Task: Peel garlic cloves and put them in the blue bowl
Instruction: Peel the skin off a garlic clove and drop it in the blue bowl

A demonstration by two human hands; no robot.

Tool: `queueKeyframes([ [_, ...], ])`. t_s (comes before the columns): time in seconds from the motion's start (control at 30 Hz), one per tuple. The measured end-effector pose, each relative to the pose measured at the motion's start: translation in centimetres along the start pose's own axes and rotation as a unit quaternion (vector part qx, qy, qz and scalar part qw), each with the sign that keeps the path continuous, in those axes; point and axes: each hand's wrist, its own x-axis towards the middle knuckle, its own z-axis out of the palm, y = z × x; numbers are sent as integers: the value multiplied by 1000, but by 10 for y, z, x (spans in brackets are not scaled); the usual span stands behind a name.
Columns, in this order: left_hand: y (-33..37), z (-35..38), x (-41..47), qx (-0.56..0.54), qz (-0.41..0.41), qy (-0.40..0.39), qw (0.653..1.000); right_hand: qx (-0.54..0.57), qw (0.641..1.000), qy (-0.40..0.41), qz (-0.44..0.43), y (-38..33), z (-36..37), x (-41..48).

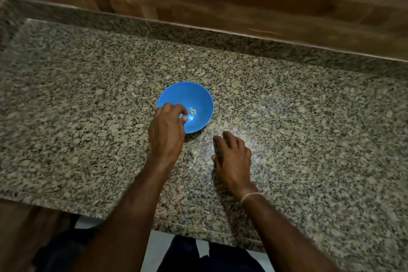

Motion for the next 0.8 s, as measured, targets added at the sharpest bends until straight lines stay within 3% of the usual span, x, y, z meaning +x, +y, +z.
queueKeyframes([
  [0.1, -3, 0, -18, 9, 62, 33, 998, 19, 1000, 2, 4, 1, 0, -1],
  [0.17, -4, 7, -52, -37, 77, 12, 996, 40, 999, 9, 7, 3, 0, -1],
  [0.27, -19, 33, -93, -91, -15, -79, 993, 56, 998, 18, 13, 3, 2, -4],
  [0.43, -33, 53, -91, -142, -72, -120, 980, 128, 990, 55, 2, 2, 12, -12],
  [0.5, -33, 51, -89, -259, -155, -146, 942, 265, 963, 52, 19, -5, 13, -17],
  [0.57, -29, 43, -87, -389, -256, -184, 866, 415, 907, 23, 64, -18, 6, -23],
  [0.63, -23, 36, -91, -459, -288, -221, 811, 479, 874, 26, 73, -26, -1, -30],
  [0.8, -12, 23, -102, -515, -283, -233, 775, 553, 831, 24, 59, -28, -20, -37],
])
